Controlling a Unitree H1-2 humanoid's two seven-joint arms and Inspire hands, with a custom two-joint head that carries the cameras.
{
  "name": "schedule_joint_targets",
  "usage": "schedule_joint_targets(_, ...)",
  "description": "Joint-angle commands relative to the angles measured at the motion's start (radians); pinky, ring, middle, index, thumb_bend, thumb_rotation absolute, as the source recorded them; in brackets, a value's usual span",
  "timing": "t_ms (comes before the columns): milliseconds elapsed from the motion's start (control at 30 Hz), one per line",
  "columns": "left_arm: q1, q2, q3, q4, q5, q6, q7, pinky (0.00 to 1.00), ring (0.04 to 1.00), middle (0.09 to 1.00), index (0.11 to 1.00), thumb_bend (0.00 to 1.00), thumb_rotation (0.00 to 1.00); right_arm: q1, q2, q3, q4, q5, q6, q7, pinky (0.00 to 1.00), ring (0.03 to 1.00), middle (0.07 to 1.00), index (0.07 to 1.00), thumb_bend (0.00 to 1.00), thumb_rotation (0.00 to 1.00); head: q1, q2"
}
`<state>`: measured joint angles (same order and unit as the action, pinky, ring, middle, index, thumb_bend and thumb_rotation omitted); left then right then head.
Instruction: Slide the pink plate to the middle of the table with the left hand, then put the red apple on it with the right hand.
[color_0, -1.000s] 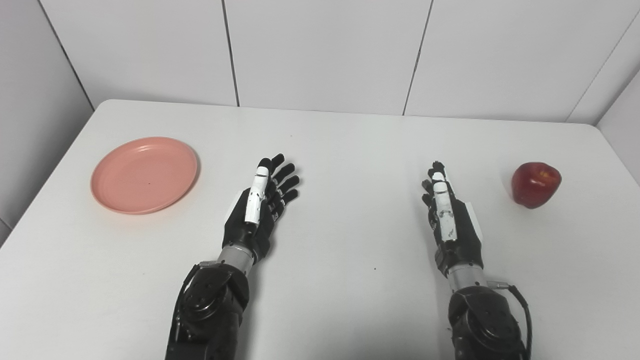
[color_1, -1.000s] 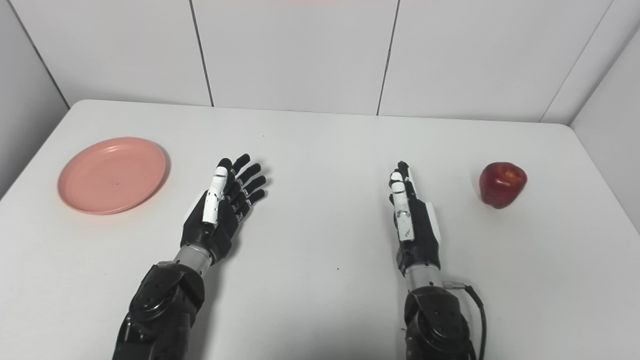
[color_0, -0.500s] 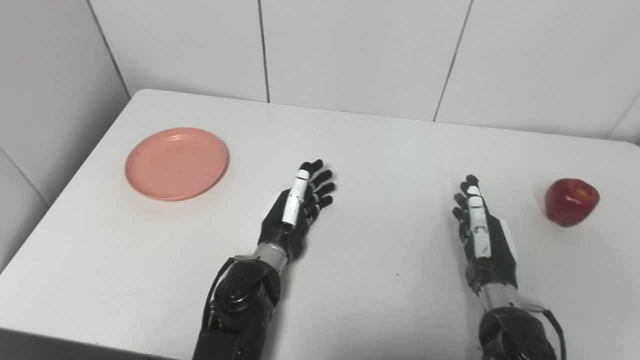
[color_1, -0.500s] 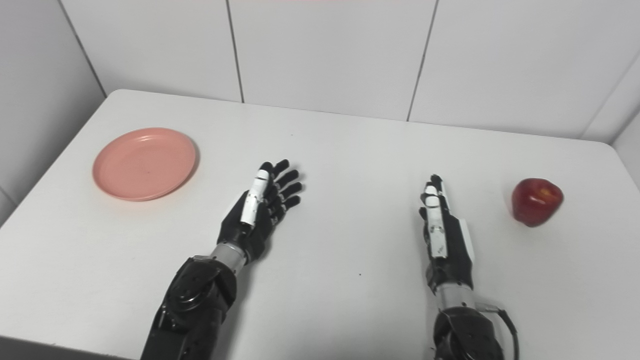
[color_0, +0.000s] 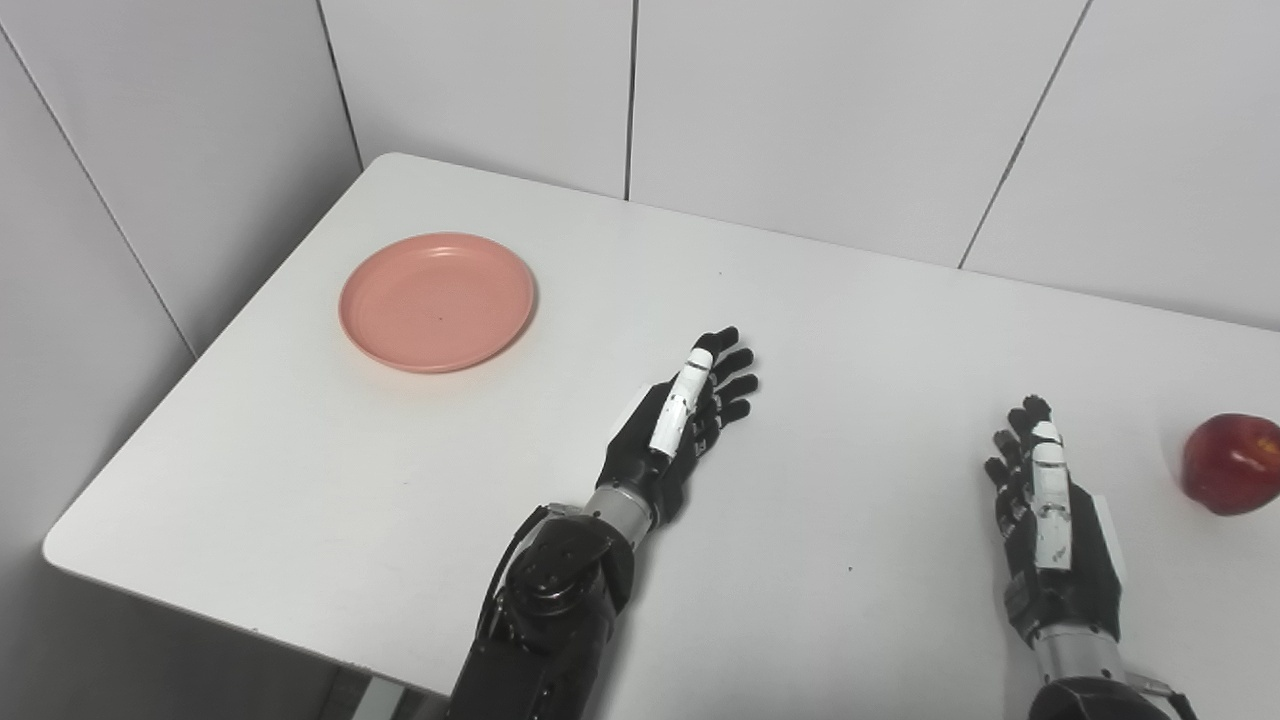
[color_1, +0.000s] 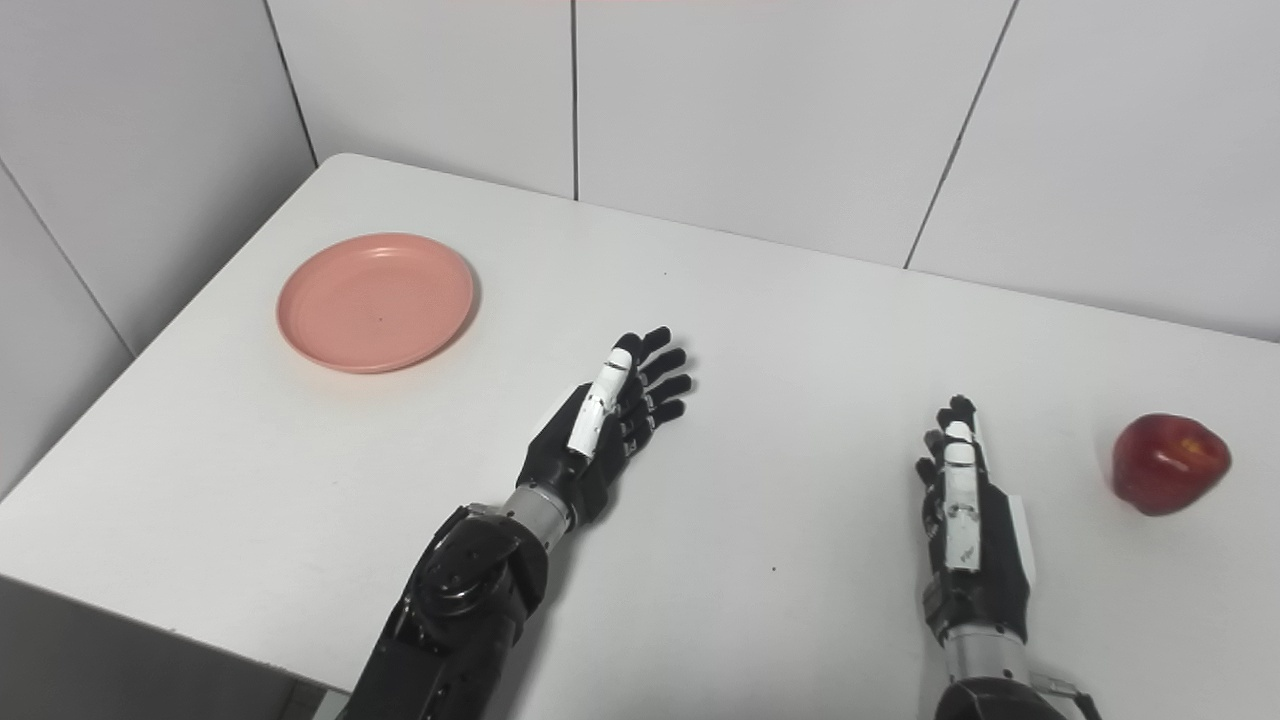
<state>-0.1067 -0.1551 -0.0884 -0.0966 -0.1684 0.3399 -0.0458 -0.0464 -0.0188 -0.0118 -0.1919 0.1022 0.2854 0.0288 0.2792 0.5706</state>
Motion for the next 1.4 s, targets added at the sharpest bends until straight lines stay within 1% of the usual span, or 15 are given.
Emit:
schedule_joint_targets(0,-0.021,-0.011,-0.01,-0.004,0.005,-0.029,-0.007,0.93,0.914,0.94,0.929,0.43,1.0,-0.021,0.004,-0.002,-0.037,0.008,-0.053,0.008,1.0,1.0,0.998,0.992,0.19,1.0,0.0,-0.003)
schedule_joint_targets(167,-0.021,-0.006,-0.008,0.003,0.001,-0.039,-0.014,0.93,0.916,0.94,0.93,0.43,1.0,-0.021,0.009,-0.002,-0.043,0.006,-0.044,0.004,1.0,1.0,1.0,0.997,0.18,1.0,0.003,-0.004)
schedule_joint_targets(400,-0.018,0.006,-0.004,-0.014,-0.003,-0.031,-0.019,0.92,0.914,0.939,0.929,0.43,1.0,-0.023,0.012,-0.002,-0.04,0.004,-0.042,0.003,1.0,1.0,1.0,1.0,0.17,1.0,0.011,-0.008)
schedule_joint_targets(567,-0.025,0.014,0.011,-0.051,-0.004,-0.001,-0.01,0.9,0.903,0.925,0.918,0.41,1.0,-0.026,0.019,-0.003,-0.039,0.001,-0.029,-0.004,1.0,1.0,1.0,0.996,0.17,1.0,0.024,-0.015)
schedule_joint_targets(667,-0.035,0.029,0.017,-0.08,-0.008,0.014,-0.016,0.91,0.908,0.927,0.923,0.43,1.0,-0.026,0.018,-0.002,-0.036,0.001,-0.031,-0.002,1.0,1.0,1.0,0.999,0.16,1.0,0.028,-0.019)
schedule_joint_targets(800,-0.058,0.05,0.021,-0.125,0.003,0.051,-0.006,0.9,0.902,0.921,0.917,0.44,1.0,-0.026,0.019,0.0,-0.025,-0.004,-0.047,-0.002,1.0,1.0,1.0,1.0,0.16,1.0,0.035,-0.027)
schedule_joint_targets(900,-0.073,0.064,0.028,-0.144,-0.001,0.065,-0.007,0.91,0.903,0.924,0.919,0.44,1.0,-0.028,0.022,-0.002,-0.017,-0.005,-0.063,-0.003,1.0,1.0,1.0,1.0,0.15,1.0,0.037,-0.031)
schedule_joint_targets(967,-0.086,0.067,0.04,-0.157,-0.007,0.069,-0.002,0.9,0.898,0.917,0.912,0.44,1.0,-0.029,0.025,-0.003,-0.017,-0.001,-0.065,-0.001,1.0,1.0,1.0,1.0,0.14,1.0,0.039,-0.034)
schedule_joint_targets(1067,-0.111,0.072,0.061,-0.177,-0.025,0.091,-0.003,0.9,0.899,0.917,0.911,0.43,1.0,-0.029,0.028,-0.005,-0.018,0.001,-0.062,-0.002,1.0,1.0,1.0,1.0,0.14,1.0,0.04,-0.037)
schedule_joint_targets(1200,-0.151,0.091,0.09,-0.203,-0.042,0.115,-0.003,0.91,0.905,0.921,0.912,0.42,1.0,-0.029,0.031,-0.005,-0.019,0.0,-0.06,-0.002,1.0,1.0,1.0,1.0,0.14,1.0,0.041,-0.041)
schedule_joint_targets(1233,-0.163,0.097,0.097,-0.209,-0.046,0.119,-0.003,0.91,0.906,0.921,0.911,0.42,1.0,-0.029,0.031,-0.005,-0.018,0.0,-0.06,-0.001,1.0,1.0,1.0,1.0,0.14,1.0,0.044,-0.047)
schedule_joint_targets(1367,-0.203,0.124,0.124,-0.219,-0.07,0.125,-0.008,0.91,0.914,0.927,0.912,0.42,1.0,-0.029,0.029,-0.004,-0.01,-0.003,-0.071,0.0,1.0,1.0,1.0,1.0,0.13,1.0,0.051,-0.056)
